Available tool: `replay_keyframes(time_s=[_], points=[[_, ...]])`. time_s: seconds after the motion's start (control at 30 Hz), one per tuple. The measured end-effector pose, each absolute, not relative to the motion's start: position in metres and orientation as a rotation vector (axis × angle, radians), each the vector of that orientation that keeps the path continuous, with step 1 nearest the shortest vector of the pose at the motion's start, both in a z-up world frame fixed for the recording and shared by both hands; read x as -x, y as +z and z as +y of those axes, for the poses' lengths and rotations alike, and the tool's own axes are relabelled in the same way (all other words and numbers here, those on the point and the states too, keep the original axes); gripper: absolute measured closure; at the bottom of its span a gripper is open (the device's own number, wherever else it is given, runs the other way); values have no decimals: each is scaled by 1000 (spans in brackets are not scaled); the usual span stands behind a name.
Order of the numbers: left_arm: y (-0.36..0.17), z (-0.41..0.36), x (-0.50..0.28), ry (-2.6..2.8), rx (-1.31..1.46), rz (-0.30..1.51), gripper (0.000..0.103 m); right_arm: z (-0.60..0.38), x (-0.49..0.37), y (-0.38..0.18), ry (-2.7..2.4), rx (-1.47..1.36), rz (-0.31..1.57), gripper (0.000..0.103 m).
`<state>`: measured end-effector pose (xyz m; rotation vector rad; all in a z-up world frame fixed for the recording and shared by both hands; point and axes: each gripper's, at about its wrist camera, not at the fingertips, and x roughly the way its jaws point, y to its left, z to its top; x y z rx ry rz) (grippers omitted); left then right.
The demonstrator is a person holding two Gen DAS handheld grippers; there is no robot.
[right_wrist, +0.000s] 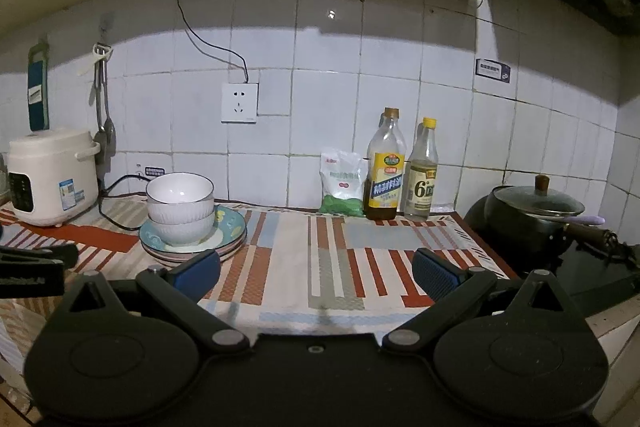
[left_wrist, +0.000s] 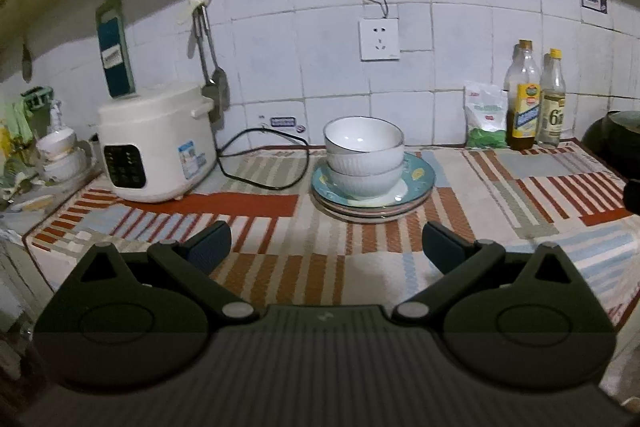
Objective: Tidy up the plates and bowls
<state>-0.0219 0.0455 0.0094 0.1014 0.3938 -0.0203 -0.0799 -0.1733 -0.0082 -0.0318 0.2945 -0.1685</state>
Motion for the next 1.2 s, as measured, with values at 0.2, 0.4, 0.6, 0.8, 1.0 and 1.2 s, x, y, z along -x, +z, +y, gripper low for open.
replay_keyframes(time_s=[0.2, 0.4, 0.6, 0.8, 1.0, 1.2], points=[[8, 48, 21, -22, -100, 397, 0, -170, 75, -11, -178, 46, 309, 0], [8, 47, 20, -22, -103, 393, 0, -167, 74, -12, -184, 57, 325, 0], [8, 47, 21, -37, -94, 397, 0, -167, 74, -13, -188, 62, 332, 0], [5, 49, 18, -4, -97, 403, 0, -170, 72, -14, -199, 57, 343, 0], [5, 53, 17, -6, -85, 405, 0, -172, 71, -15, -208, 48, 348, 0], [5, 51, 20, -13, -86, 395, 0, -173, 72, -15, -212, 45, 349, 0]])
